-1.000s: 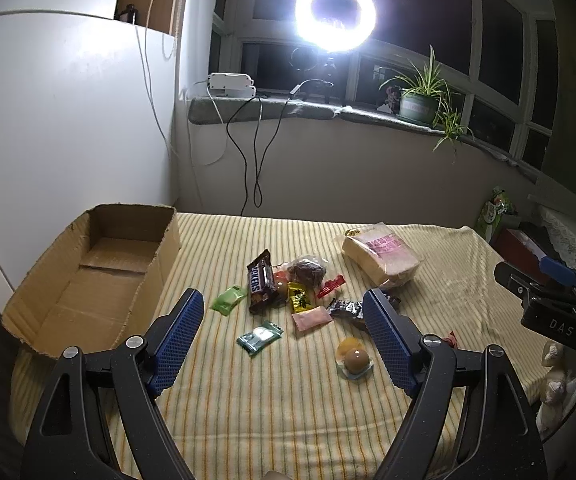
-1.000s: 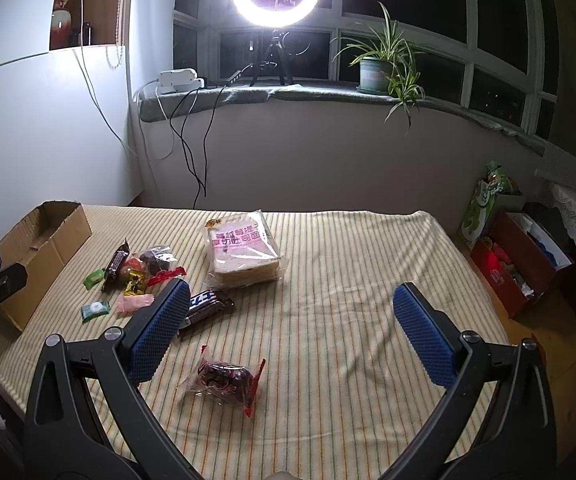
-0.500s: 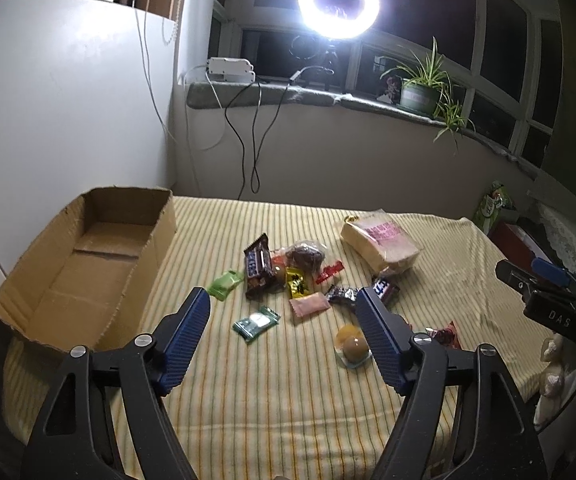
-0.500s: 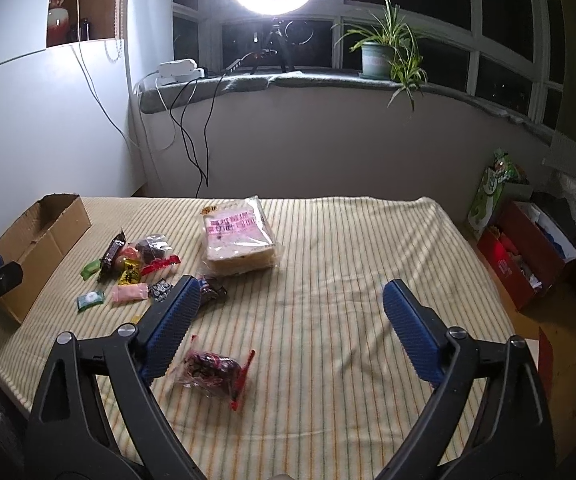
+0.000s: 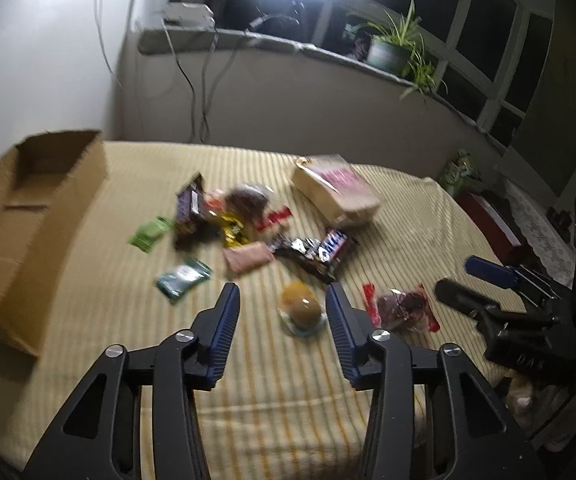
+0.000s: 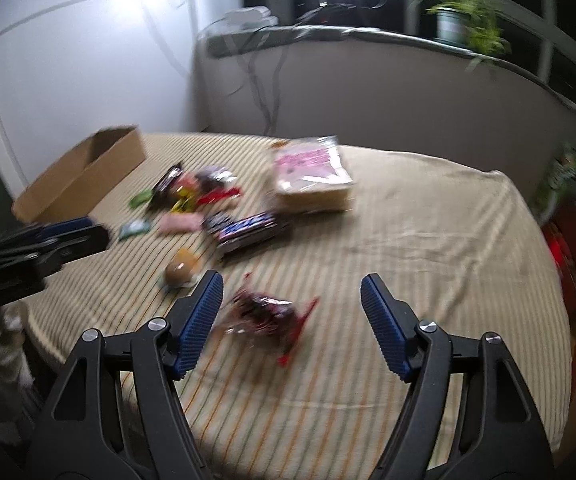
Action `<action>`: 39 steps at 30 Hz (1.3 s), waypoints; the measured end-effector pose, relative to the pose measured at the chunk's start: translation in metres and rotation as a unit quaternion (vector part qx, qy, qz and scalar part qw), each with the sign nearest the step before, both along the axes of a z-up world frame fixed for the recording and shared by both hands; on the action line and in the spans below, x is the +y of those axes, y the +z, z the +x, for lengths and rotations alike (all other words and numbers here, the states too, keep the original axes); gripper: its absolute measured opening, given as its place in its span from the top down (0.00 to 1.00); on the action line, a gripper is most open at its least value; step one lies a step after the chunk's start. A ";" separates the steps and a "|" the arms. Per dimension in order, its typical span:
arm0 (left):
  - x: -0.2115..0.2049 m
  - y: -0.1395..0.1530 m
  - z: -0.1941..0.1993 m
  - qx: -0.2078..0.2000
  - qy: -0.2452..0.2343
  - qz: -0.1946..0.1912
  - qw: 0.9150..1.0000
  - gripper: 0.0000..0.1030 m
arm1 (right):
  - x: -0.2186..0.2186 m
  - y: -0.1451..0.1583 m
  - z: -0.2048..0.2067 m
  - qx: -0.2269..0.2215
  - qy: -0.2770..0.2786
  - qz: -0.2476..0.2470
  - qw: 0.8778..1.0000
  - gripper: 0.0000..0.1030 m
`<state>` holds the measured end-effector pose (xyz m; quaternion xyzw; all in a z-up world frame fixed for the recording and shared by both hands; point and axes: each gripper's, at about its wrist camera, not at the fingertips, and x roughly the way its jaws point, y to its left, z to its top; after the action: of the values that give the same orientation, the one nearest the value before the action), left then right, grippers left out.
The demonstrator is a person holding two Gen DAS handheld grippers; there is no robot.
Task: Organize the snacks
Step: 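Grasp the round yellow cake with the left tool while the right tool grasps the red candy bag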
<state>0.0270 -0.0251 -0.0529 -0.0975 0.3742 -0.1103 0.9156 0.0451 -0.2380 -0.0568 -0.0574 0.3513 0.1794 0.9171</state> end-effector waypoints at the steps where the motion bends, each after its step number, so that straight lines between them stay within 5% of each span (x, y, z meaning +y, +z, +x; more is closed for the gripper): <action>1: -0.002 -0.002 0.001 0.003 -0.004 -0.001 1.000 0.59 | 0.005 -0.003 0.000 0.003 0.012 -0.008 1.000 0.33; 14: -0.024 -0.034 0.026 0.044 -0.030 0.021 0.998 0.70 | 0.031 -0.030 0.018 0.045 0.087 -0.056 0.994 0.35; 30: -0.026 -0.044 0.037 0.051 -0.034 0.024 0.998 0.70 | 0.033 -0.043 0.029 0.090 0.126 -0.043 0.987 0.36; 32: -0.026 -0.044 0.037 0.052 -0.036 0.023 0.998 0.70 | 0.034 -0.046 0.027 0.092 0.125 -0.045 0.987 0.52; 35: -0.031 -0.045 0.039 0.055 -0.036 0.025 0.998 0.69 | 0.029 -0.051 0.028 0.108 0.122 -0.040 0.986 0.64; 39: -0.034 -0.047 0.041 0.054 -0.032 0.029 0.998 0.67 | 0.022 -0.054 0.030 0.116 0.113 -0.026 0.986 0.66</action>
<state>0.0676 -0.0589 -0.0996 -0.0644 0.4293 -0.1234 0.8924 0.0754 -0.2157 -0.1111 -0.0995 0.4514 0.2781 0.8420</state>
